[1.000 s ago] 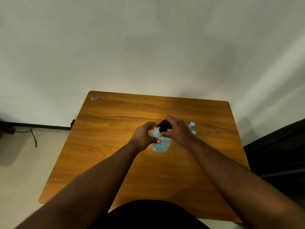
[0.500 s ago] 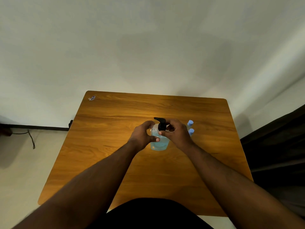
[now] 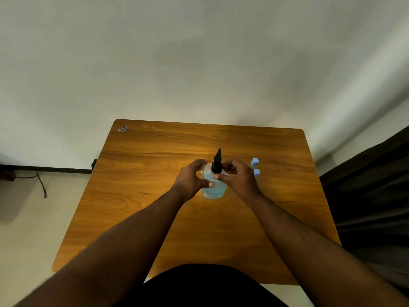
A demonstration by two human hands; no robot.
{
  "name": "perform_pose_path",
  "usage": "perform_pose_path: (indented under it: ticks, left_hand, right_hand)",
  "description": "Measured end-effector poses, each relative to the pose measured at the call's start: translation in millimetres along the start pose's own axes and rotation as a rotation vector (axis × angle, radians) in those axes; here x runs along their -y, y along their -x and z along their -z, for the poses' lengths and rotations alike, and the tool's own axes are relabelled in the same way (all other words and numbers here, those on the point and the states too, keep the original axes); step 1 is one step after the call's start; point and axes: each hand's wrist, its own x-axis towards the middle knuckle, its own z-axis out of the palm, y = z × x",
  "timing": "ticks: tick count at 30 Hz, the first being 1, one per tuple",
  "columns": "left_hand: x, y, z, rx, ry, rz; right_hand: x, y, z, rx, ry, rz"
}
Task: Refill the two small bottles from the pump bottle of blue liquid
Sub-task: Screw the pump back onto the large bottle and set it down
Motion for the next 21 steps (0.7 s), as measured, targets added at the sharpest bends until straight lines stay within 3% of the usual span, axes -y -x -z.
perform_pose_path:
  ticks: [6,12,17,21]
  left_hand:
    - [-1.4,0.5,-0.3,0.005,0.027,-0.005]
    - [-0.5,0.9,-1.9,0.009,0.014,0.009]
    - [0.0,1.4,-1.4,-0.012,0.029,0.021]
    - [-1.2,0.9,-3.0,-0.010,0.029,0.024]
  right_hand:
    - [1.1,-4.4,-5.9,0.000,-0.007,0.020]
    - [8.4,-3.6,-18.3,-0.115,0.049,-0.023]
    - [6.2,-5.9,-6.2,0.112,-0.058,-0.038]
    - [7.0,-10.8,-5.7,0.056,-0.014,-0.104]
